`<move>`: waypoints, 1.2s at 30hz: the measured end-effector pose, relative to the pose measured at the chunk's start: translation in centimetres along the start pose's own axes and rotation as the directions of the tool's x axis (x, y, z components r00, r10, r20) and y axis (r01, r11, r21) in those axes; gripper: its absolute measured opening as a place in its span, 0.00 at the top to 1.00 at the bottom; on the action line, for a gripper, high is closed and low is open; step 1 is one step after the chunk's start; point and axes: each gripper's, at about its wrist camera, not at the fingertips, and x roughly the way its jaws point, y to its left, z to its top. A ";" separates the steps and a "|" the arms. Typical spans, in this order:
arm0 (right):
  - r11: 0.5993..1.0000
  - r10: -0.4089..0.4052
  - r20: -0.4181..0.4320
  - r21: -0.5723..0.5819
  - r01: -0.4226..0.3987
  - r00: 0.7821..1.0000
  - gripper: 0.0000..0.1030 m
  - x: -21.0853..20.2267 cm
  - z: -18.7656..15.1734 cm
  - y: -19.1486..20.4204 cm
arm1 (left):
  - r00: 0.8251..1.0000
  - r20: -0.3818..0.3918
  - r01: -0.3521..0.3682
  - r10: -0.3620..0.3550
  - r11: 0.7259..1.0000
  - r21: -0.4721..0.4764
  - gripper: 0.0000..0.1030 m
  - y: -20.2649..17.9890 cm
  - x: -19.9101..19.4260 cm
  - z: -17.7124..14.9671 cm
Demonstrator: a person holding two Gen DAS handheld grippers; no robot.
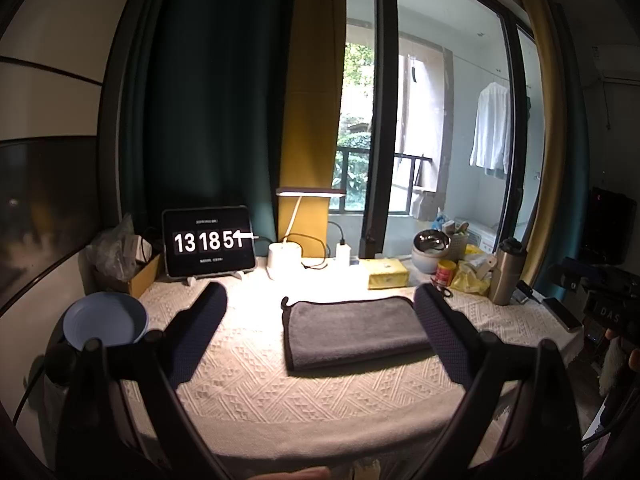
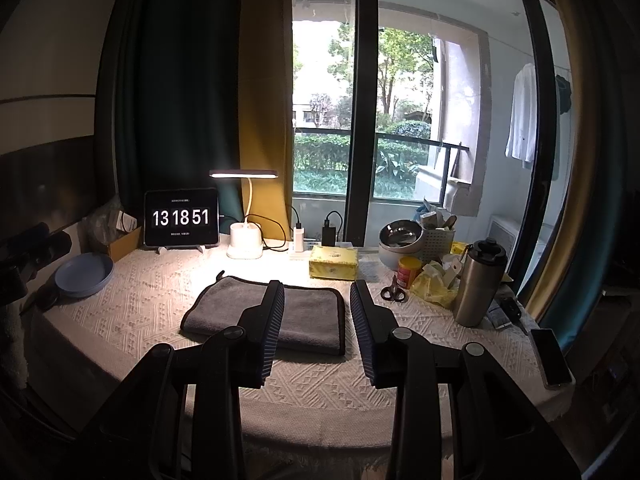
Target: Fold towel
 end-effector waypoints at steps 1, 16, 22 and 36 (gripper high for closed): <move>1.000 0.000 -0.001 0.000 0.000 1.000 0.65 0.0 0.0 0.0 | 1.000 0.000 0.000 0.000 1.000 0.000 0.07 0.0 0.0 0.0; 1.000 0.004 -0.003 -0.003 -0.004 1.000 0.65 0.1 -0.1 0.3 | 1.000 -0.001 0.002 -0.002 1.000 0.001 0.07 0.0 0.1 -0.1; 1.000 0.004 -0.005 -0.001 -0.004 1.000 0.65 0.1 -0.1 0.3 | 1.000 -0.006 0.005 -0.005 1.000 0.001 0.07 -0.4 0.2 -0.2; 1.000 0.008 -0.013 0.004 -0.007 1.000 0.65 0.2 -0.2 -0.2 | 1.000 -0.013 0.008 -0.008 1.000 0.002 0.07 -0.4 0.5 -0.3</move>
